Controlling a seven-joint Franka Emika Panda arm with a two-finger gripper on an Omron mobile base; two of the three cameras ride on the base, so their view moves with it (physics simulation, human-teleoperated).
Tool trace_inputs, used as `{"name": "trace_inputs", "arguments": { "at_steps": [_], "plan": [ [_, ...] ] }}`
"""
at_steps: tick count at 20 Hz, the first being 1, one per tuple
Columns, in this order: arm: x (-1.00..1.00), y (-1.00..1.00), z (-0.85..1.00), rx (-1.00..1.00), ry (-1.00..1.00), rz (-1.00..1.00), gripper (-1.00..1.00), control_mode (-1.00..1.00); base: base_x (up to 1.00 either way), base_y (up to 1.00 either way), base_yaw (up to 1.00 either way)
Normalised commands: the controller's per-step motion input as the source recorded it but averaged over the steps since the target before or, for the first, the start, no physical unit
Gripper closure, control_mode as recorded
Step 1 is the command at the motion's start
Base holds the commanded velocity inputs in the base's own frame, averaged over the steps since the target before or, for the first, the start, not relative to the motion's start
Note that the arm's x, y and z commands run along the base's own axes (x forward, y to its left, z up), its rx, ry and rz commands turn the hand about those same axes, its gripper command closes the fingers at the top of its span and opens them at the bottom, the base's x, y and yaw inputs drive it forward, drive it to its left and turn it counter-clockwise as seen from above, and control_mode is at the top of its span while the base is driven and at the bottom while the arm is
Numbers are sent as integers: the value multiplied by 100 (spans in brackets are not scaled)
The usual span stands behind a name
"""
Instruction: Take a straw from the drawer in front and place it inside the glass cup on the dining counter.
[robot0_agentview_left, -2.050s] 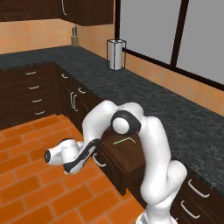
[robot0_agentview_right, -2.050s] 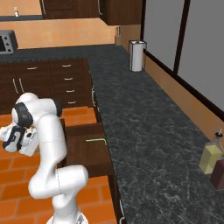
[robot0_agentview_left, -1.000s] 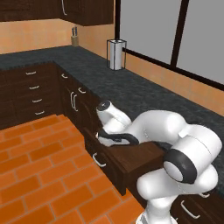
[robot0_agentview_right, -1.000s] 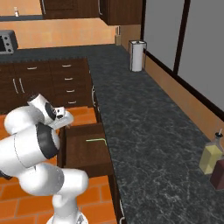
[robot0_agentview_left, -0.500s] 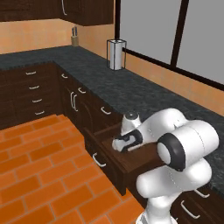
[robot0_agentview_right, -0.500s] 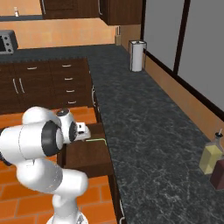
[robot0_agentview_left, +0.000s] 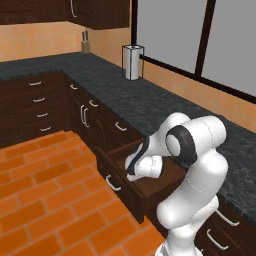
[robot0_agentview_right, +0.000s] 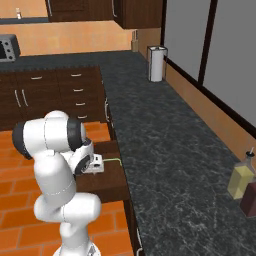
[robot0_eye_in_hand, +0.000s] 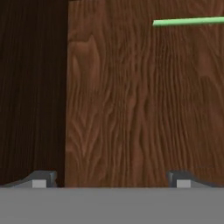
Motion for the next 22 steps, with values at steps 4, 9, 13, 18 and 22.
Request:
{"name": "trace_inputs", "arguments": {
  "at_steps": [4, 9, 13, 18, 22],
  "plan": [
    [-22, 91, -22, 1, 2, -1, -100, -100, 0, 0, 0],
    [-17, 100, -11, 0, 3, -4, -100, -100, 0, 0, 0],
    [-25, 100, -1, 0, 2, -5, -100, -100, 0, 0, 0],
    [4, 0, 61, 0, 2, -20, -100, -100, 0, 0, 0],
    [47, -60, 84, -6, 3, -22, -100, -100, 0, 0, 0]
  ]
}}
